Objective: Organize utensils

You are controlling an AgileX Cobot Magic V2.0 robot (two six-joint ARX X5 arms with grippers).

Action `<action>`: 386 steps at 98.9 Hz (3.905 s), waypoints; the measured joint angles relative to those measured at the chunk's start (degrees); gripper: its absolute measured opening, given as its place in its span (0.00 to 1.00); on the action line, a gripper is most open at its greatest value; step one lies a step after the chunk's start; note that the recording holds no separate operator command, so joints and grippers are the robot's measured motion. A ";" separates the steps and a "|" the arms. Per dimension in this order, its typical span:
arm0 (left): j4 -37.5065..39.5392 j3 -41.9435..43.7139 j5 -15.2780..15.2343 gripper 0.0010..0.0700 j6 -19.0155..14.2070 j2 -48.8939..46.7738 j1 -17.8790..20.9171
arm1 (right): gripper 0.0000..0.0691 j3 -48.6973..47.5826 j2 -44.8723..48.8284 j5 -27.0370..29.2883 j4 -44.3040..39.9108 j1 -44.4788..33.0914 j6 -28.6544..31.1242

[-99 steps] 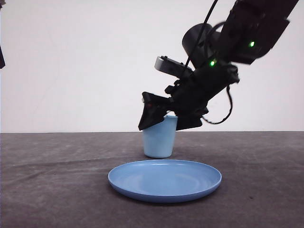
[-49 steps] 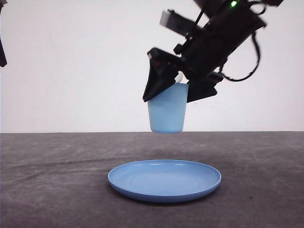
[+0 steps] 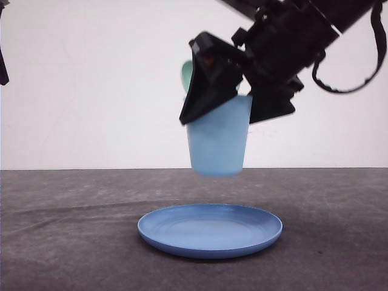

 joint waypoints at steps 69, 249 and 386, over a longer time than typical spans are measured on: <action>0.04 0.00 0.02 0.33 0.00 0.00 0.00 | 0.71 -6.21 7.78 2.93 12.15 2.49 3.58; -2.32 0.00 0.00 0.33 -0.96 0.00 0.00 | 0.98 0.83 -28.13 -5.73 -42.77 -38.71 1.70; -3.04 0.00 0.00 0.01 -2.82 0.00 0.00 | 0.02 1.97 -28.15 -2.89 -39.60 -40.02 -4.59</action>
